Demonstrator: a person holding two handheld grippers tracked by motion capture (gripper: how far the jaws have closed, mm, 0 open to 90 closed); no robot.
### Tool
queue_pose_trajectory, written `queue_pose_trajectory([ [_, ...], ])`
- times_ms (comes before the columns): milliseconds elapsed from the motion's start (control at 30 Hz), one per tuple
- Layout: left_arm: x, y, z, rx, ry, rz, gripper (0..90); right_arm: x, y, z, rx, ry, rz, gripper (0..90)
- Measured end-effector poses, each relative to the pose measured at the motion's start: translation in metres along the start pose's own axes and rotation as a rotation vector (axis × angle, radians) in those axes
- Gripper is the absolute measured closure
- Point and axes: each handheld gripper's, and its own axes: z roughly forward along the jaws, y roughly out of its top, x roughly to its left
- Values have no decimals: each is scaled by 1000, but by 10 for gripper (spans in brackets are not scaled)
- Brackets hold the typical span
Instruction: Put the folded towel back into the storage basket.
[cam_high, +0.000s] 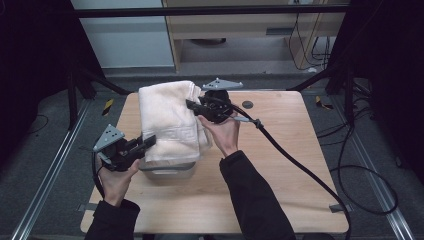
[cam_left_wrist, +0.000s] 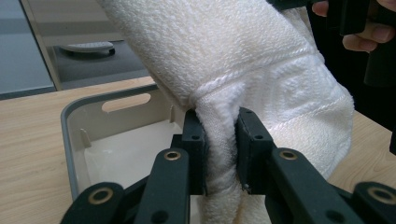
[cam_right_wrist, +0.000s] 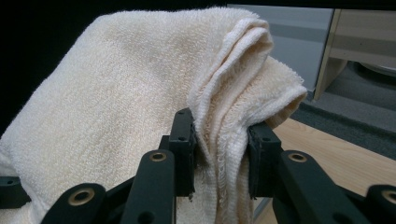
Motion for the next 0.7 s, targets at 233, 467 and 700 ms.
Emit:
queue_pose_trajectory([
  [233, 9, -2, 1, 5, 33, -7, 750, 3, 0, 13, 4, -1, 0, 686],
  [467, 18, -4, 1, 16, 41, -18, 750, 6, 0, 23, 11, -4, 5, 686],
  [700, 26, -7, 2, 39, 56, -21, 750, 8, -4, 35, 23, -3, 14, 686],
])
